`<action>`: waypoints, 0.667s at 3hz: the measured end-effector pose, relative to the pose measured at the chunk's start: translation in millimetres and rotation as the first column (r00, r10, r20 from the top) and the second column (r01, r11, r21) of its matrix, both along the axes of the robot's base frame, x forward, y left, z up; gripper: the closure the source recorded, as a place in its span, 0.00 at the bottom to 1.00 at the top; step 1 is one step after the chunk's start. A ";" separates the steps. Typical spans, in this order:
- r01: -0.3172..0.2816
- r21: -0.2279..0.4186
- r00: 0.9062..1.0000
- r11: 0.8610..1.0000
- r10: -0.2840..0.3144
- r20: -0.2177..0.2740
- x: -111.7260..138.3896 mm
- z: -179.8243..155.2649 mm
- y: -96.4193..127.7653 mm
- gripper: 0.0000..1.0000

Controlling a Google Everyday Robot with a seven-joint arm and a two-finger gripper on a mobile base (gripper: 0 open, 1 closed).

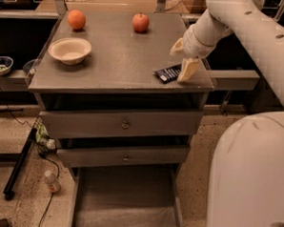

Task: Pick rxbar chocolate from bottom drawer and place on counter

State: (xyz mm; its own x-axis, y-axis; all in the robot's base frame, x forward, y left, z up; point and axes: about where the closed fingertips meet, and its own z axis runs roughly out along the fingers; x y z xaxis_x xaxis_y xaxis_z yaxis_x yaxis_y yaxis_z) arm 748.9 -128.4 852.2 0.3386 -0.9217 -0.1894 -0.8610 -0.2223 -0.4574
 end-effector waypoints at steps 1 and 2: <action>0.000 0.000 1.000 1.000 0.000 0.000 0.0 0.0 0.0 0.00; 0.000 0.000 1.000 1.000 0.000 0.000 0.0 0.0 0.0 0.00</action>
Offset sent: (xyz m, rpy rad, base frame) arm 0.0000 0.0000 0.0000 0.0000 0.0000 0.0000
